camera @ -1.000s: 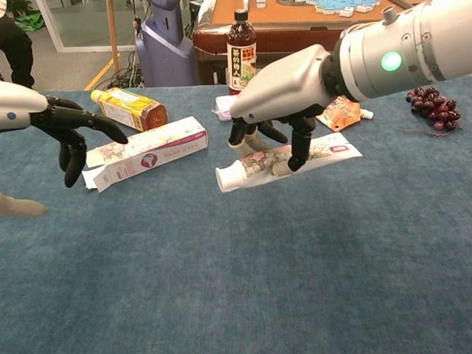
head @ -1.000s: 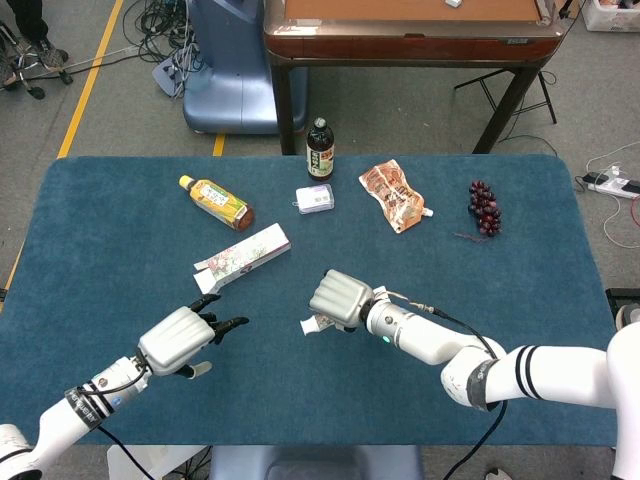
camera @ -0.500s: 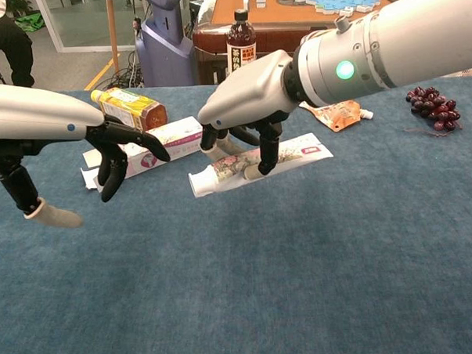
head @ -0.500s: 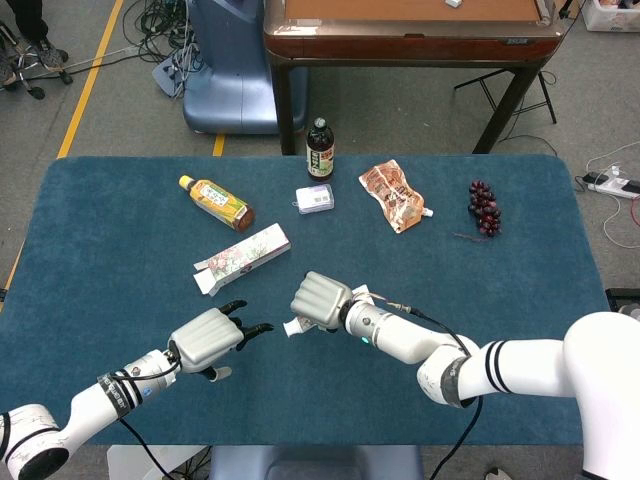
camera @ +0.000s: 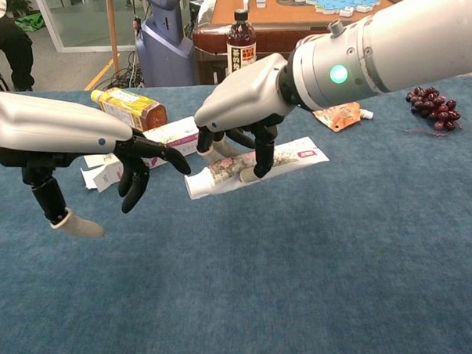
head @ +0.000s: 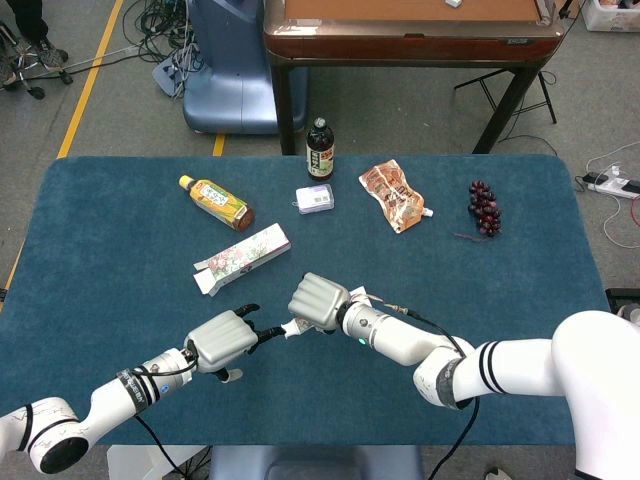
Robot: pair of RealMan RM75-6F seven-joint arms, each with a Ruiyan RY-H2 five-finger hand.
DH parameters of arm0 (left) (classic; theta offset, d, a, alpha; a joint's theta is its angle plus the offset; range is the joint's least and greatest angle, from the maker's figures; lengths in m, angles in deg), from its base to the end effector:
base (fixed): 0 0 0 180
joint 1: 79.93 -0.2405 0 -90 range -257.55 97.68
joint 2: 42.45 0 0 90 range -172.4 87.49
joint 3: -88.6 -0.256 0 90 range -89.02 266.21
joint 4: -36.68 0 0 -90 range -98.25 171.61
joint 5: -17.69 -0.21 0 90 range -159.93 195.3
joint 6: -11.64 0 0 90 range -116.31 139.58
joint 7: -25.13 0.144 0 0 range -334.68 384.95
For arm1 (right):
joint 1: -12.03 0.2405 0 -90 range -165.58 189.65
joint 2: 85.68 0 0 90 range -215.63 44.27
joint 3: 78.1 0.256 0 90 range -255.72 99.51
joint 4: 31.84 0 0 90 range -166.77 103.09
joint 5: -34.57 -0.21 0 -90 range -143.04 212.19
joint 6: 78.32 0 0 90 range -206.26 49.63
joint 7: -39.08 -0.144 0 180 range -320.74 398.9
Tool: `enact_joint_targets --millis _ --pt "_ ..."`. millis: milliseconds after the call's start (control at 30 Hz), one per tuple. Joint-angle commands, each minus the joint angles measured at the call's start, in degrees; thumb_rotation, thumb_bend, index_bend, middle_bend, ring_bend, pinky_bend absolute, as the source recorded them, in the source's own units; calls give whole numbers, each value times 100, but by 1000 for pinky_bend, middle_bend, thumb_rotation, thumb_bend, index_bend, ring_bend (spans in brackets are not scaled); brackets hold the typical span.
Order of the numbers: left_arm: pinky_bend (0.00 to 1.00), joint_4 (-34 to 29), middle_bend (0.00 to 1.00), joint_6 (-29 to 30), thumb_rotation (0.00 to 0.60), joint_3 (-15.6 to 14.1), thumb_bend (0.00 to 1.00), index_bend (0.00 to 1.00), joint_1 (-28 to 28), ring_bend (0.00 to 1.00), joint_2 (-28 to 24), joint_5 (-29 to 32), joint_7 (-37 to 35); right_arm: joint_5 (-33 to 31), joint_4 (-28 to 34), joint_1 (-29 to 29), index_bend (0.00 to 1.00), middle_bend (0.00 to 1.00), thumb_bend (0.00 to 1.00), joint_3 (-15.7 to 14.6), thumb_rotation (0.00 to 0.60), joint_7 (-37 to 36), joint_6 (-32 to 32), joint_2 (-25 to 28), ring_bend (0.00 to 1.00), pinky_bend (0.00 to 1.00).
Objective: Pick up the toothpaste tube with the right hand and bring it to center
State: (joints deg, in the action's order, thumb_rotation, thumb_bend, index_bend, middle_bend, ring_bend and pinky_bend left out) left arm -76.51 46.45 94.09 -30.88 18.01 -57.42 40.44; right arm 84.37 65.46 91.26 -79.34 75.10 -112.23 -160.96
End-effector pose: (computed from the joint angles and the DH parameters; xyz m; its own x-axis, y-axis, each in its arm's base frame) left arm -0.0985 0.2794 0.0507 0.6869 0.3970 0.6088 0.6441 -0.7206 -0.2569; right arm -0.0107 -0.3460 -0.0157 0.8988 -0.1006 0.4266 -0.3070 -0.8392 0.4489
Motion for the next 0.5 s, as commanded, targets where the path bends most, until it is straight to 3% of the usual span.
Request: enact_joint_targets --millis 33,500 --pt "44 34 470 0 600 -29 222 79 64 388 54 85 58 12 13 9 695 643 896 -23 599 -29 -5 -16 536 326" --pt "44 102 470 59 600 -194 222 79 261 388 163 370 245 93 23 9 698 643 896 -103 600 -197 -60 -6 541 326"
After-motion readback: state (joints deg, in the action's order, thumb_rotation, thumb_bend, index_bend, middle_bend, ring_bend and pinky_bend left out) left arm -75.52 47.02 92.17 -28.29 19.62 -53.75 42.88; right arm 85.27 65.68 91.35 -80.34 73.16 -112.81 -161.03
